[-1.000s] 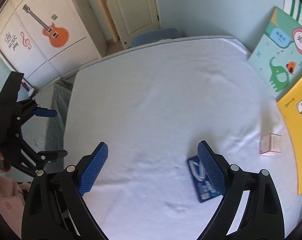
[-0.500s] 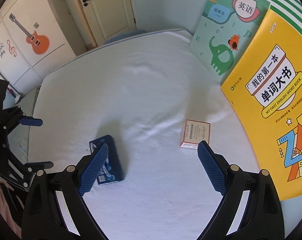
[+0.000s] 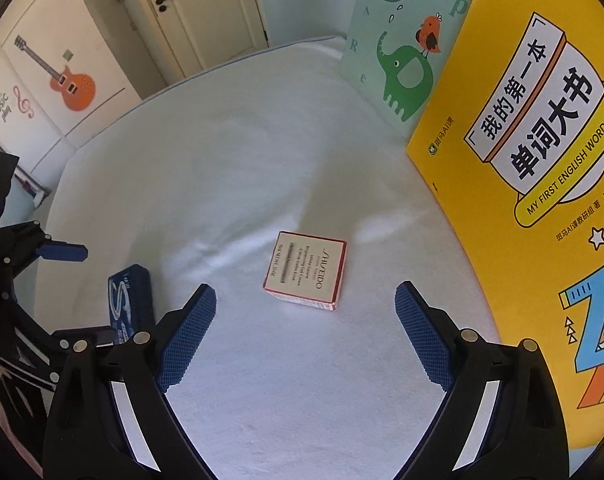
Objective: Collect trash
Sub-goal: 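Grasp the blue gum box with left tool while right tool grasps white box, then carry the gum box and white box with both tools to the teal bin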
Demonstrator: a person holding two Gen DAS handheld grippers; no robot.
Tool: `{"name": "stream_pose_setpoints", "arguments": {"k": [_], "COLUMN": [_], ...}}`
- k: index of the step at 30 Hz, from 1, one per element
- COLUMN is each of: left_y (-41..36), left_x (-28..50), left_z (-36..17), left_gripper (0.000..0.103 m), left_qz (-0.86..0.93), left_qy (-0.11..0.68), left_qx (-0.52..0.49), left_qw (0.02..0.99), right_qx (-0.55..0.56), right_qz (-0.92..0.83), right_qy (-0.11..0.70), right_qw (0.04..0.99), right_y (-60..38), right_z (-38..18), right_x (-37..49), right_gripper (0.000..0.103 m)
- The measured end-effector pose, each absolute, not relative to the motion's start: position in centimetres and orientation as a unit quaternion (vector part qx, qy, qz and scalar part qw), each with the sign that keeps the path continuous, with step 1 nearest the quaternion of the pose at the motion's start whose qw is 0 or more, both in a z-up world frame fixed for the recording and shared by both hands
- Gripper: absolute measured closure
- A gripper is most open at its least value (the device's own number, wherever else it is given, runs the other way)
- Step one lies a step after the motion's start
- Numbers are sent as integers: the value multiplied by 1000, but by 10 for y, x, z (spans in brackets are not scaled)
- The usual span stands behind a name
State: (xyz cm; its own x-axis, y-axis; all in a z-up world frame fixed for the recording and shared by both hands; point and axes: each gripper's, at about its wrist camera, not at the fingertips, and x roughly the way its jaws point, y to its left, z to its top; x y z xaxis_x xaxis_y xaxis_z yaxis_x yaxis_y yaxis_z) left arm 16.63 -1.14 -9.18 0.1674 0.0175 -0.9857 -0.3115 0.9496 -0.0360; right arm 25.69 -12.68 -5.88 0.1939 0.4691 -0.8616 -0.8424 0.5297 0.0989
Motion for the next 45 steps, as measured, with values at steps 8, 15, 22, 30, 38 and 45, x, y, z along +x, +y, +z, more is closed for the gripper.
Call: {"name": "stream_pose_setpoints", "arguments": {"k": [8,15,22,30,38,45], "left_y": [-4,2,2,4,16,26], "left_x": [174,160,157,139,110,87], "left_z": [-109,-123,-120,-106,-76,-43], "left_gripper": [7,21,41,47,50,51], "left_qz": [153,156,149,128,116,117], "left_qy": [640,647,648,642,620,601], "left_qx": [-157,-181,-164,-141,-122,-101], "left_qw": [737,725,729,742,766,784], "right_qx": [-170,-199,-202,-201,-209,-213], "right_qz": [443,441,438,429,424,425], "right_qy": [464,456,452,441,438,422], "right_qw": [748,747,751,762,765,771], "right_y": [-127,-109,-113,-124,-123,-112], "right_z": [-78,-93,-85,-59,-40,-16], "right_x": [279,268,260,244,221,199], "right_gripper": [13,34,57,57,57,57]}}
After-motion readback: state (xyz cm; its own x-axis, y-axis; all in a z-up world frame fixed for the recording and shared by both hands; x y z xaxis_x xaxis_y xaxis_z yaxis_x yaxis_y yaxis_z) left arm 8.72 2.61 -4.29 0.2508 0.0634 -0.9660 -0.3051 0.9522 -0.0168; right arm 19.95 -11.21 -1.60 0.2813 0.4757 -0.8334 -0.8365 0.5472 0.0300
